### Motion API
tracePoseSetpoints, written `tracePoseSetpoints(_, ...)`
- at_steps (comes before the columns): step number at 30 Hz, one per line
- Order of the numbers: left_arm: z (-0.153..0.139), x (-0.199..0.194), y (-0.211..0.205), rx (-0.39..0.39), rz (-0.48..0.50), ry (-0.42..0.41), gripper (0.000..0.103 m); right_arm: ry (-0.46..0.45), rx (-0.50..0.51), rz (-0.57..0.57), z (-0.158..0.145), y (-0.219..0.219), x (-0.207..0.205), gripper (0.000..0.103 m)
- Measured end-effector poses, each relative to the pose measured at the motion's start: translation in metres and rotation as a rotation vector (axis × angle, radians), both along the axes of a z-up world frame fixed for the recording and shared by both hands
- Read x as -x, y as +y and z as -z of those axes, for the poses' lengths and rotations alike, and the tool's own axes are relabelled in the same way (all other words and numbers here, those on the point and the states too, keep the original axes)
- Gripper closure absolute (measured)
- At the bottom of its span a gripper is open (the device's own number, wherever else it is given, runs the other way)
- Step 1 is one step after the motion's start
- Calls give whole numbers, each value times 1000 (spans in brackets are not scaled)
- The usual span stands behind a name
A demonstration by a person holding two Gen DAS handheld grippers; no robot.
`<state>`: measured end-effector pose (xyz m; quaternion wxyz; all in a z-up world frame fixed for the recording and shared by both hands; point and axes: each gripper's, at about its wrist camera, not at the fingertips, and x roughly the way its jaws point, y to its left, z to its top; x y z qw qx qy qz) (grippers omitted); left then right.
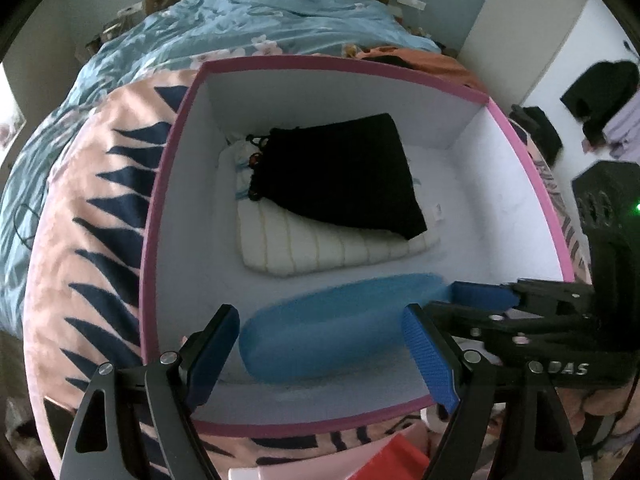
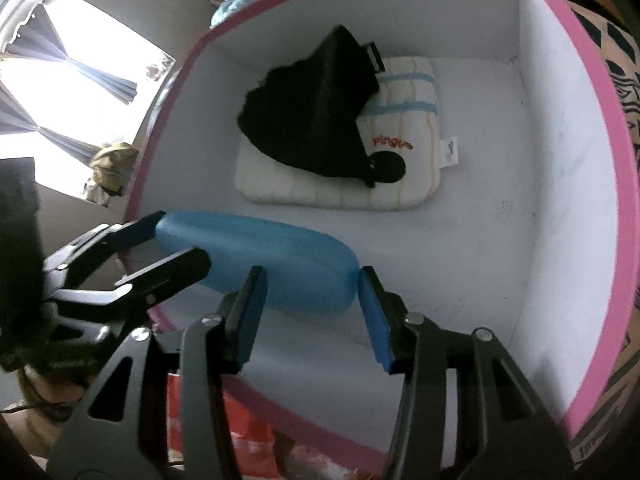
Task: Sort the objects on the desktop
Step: 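Lower the blue case into the box and open the left gripper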
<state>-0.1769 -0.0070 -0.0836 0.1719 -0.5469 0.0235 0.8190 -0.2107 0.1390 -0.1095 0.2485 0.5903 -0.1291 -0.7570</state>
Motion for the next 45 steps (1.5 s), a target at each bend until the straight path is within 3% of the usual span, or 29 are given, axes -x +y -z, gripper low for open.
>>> tracePoseSetpoints(11,-3,-3,-8,-16,0,38,19,14,-81,-22,3,-7,9,55)
tracePoseSetpoints(20,-6,-4,-15,-65,-7,41,19,-47,-56,-74,8,-19,19,54)
tracePoseSetpoints(29,-13,-19,-25,-127,-16,56,19,-20,-17,-82,0,-17,17,55)
tracePoseSetpoints(36,-28,-37,-29,-191,-4,79,19,66,27,-89,-31,-1,-1,55)
tracePoseSetpoints(45,-50,-73,-2,-233,112,113,19,208,71,-74,-87,40,-43,55)
